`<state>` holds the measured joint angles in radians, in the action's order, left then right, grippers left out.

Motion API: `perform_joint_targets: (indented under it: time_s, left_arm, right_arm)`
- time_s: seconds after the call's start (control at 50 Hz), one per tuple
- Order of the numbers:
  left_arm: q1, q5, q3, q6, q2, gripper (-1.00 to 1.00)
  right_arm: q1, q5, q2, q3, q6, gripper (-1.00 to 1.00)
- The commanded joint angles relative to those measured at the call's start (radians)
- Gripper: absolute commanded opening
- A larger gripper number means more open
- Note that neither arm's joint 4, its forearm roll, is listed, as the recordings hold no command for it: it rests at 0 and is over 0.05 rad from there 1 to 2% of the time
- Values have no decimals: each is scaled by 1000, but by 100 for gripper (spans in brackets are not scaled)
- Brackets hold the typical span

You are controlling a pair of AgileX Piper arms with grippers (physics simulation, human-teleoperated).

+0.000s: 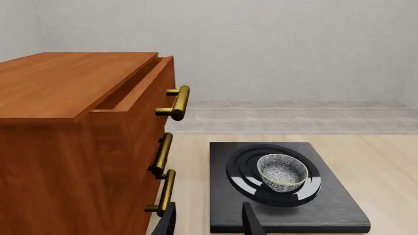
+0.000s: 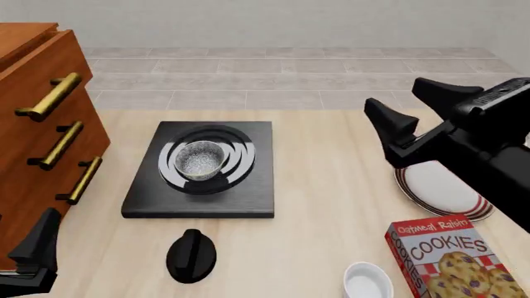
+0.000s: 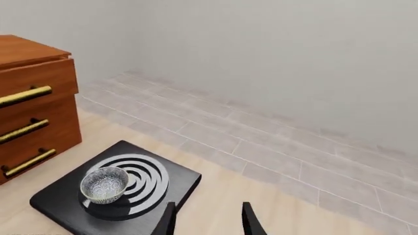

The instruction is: Pick the akita bowl on the stove and place it on the plate.

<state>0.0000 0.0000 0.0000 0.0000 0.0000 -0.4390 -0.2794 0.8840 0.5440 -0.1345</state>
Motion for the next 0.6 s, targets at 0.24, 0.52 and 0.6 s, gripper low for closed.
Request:
perform_joint_targets:
  time_s: [0.24,0.52,0.6]
  left_arm:
    - [0,0,0,0,0,100]
    - [0,0,0,0,0,100]
    - [0,0,0,0,0,100]
  right_arm:
    - [-126,69,221,213,32,100]
    - [-192,99,398,333,-12,100]
    - [-210,126,452,382,-3,100]
